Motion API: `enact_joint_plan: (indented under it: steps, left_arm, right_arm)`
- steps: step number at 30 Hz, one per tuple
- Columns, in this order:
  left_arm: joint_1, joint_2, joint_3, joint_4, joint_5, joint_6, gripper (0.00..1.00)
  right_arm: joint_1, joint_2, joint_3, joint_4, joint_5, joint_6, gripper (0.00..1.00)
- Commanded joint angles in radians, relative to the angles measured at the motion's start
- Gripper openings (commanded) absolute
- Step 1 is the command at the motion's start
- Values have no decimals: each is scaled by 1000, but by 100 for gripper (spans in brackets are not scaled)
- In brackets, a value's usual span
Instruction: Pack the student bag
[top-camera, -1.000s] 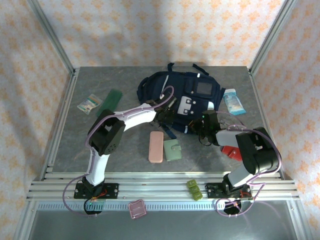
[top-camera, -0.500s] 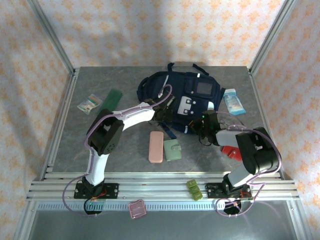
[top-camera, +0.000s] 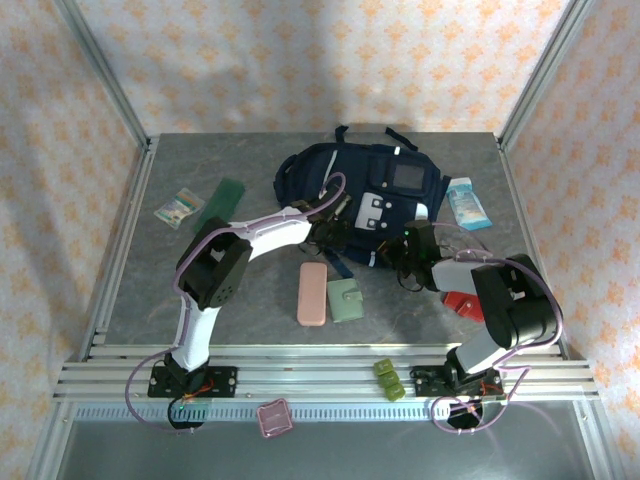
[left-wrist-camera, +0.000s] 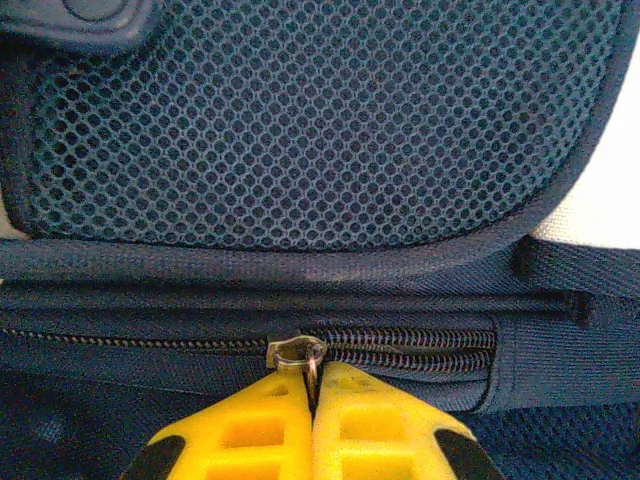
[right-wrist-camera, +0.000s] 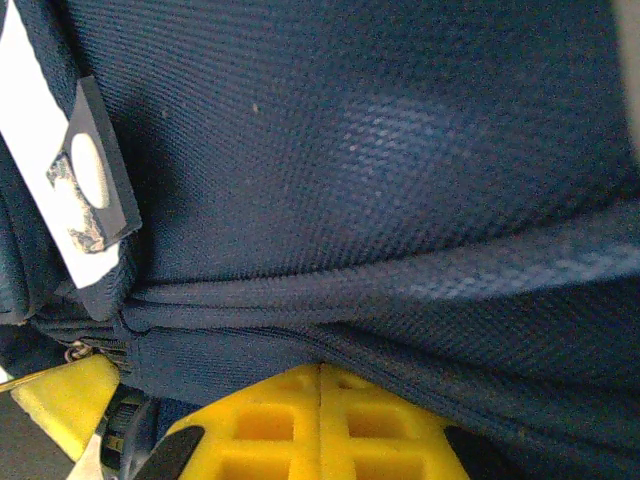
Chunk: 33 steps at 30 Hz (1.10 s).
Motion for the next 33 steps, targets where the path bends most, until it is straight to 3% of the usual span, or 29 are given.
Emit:
enact_joint_plan:
  steps: [1,7,18,25,33]
  left_arm:
    - [-6,8,0,-35,-55,3,0]
    - [2,-53,-6,-40,-84,37,0]
    - [18,-118,-61,-141,-337,138,0]
    - [10,-207,-149,-89,-183,153,0]
    - [-66,-235,-166,-60,-46,149,0]
  right_arm:
    - [-2,25,-38,-138,50,9,0]
    - [-2,20,-41,-141,52,7,0]
    - [-3,-3,30,-240,123,-34,0]
    - [-10,59,183,-335,208,-88,0]
    - [-56,130,384,-424,273,-152,0]
